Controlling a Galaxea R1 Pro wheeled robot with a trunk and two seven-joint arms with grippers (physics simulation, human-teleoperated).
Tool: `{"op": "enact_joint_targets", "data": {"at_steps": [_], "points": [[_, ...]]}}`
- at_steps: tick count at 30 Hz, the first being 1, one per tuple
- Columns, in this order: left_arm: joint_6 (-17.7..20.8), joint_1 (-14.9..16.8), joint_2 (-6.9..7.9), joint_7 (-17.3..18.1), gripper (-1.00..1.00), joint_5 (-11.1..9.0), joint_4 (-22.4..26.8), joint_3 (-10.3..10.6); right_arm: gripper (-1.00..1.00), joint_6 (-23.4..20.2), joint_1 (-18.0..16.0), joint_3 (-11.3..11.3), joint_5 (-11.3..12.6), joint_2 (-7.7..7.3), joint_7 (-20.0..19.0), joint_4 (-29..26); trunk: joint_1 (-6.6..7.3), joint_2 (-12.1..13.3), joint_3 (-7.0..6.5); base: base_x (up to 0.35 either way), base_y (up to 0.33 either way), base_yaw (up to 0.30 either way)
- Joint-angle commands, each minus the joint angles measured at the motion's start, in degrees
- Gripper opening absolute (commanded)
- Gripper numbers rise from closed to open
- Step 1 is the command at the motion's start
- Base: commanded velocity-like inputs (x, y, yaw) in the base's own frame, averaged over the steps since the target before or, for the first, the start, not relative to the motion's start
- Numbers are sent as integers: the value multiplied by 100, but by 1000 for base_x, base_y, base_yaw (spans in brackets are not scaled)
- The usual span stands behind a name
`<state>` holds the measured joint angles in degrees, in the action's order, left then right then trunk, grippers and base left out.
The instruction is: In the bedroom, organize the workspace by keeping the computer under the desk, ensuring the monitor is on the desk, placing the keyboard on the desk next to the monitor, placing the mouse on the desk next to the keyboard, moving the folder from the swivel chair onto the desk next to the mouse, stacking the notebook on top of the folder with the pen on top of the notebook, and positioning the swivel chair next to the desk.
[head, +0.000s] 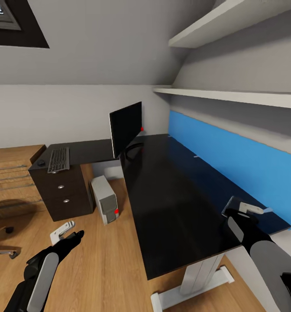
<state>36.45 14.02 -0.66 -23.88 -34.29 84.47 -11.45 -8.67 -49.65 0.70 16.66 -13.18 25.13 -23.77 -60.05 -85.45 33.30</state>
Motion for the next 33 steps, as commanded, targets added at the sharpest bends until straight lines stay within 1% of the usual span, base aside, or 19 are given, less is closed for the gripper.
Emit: {"op": "enact_joint_targets", "data": {"at_steps": [1,13,19,20,21,27,31,33], "points": [[19,4,-4,-47,100,-61,8,-7,100,-38,-1,0,13,0,19,-13,0,-3,6,0,0,0],[19,4,-4,-51,100,-51,8,57,100,-24,-1,4,11,-3,12,-41,0,-3,6,4,0,0],[13,4,-1,-54,100,-25,8,62,100,73,-1,1,5,-8,12,-110,0,-3,6,187,0,0],[14,4,1,-55,100,-22,8,63,100,121,-1,0,5,-8,11,-123,0,-3,6,203,0,0],[18,4,3,-55,100,-19,8,63,100,267,-1,0,4,-12,10,-136,0,-3,6,83,0,0],[20,4,9,-60,100,-5,15,64,100,538,-1,-2,-9,-20,1,-137,0,-3,6,42,0,0],[17,4,11,-63,100,0,17,64,100,651,1,-13,-20,-41,-19,-133,0,-3,6,132,0,0],[14,4,8,-64,100,-4,14,68,100,667,0,-15,-21,-79,-45,-134,0,-3,6,250,0,0]]}}
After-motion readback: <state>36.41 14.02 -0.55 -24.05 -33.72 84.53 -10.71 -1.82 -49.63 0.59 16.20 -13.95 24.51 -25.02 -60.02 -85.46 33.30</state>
